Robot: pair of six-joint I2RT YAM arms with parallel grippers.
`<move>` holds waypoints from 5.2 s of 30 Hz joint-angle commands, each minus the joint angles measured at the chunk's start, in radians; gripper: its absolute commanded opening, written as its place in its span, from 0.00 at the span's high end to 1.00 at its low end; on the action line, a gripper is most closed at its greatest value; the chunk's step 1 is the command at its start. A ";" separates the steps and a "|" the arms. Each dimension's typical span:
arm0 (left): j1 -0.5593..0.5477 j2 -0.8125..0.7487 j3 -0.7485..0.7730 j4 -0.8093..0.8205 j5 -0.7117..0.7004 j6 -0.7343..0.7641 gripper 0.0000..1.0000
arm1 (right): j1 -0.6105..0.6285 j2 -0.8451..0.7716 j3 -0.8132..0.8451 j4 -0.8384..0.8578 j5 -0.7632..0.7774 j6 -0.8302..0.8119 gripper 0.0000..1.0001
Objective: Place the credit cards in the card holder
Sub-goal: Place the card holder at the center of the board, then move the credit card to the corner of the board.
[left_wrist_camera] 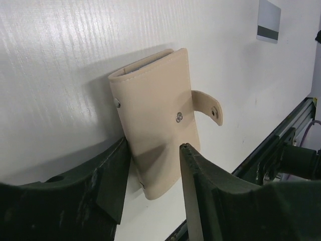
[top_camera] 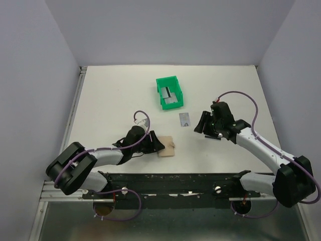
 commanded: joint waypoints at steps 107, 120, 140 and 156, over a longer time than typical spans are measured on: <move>-0.274 0.809 1.193 -0.552 0.141 0.437 0.68 | -0.311 -0.602 0.173 -0.501 0.108 -0.071 0.39; -0.271 0.961 1.538 -0.702 0.106 0.512 0.58 | -0.311 -0.613 0.168 -0.516 0.127 -0.088 0.39; -0.271 0.960 1.377 -0.656 0.124 0.511 0.61 | -0.311 -0.616 0.151 -0.516 0.121 -0.083 0.39; -0.322 0.733 0.903 -0.514 0.127 0.477 0.65 | -0.311 -0.610 0.120 -0.495 0.101 -0.076 0.39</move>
